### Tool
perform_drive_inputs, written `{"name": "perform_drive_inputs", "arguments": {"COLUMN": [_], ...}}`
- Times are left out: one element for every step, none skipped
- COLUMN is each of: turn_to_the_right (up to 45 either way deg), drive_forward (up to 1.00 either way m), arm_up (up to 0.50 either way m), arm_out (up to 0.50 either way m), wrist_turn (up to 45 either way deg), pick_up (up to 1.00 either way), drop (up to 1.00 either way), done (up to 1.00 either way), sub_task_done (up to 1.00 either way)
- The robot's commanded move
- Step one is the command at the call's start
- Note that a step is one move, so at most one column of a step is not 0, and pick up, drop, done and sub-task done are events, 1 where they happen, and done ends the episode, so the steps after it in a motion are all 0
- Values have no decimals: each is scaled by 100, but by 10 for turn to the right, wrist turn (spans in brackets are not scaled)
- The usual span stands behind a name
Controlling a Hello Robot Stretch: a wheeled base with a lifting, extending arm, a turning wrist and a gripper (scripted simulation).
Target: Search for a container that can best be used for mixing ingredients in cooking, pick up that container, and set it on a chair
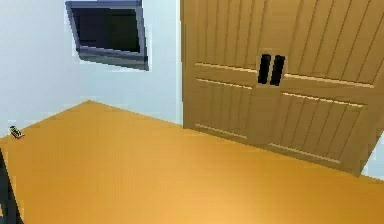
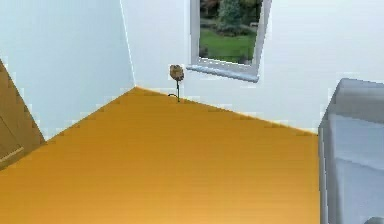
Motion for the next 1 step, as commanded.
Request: {"name": "perform_drive_inputs", "arguments": {"turn_to_the_right": [-360], "drive_forward": [0], "arm_up": [0], "arm_out": [0], "wrist_turn": [0], "pick_up": [0], "drop": [0], "done": [0], "sub_task_done": [0]}}
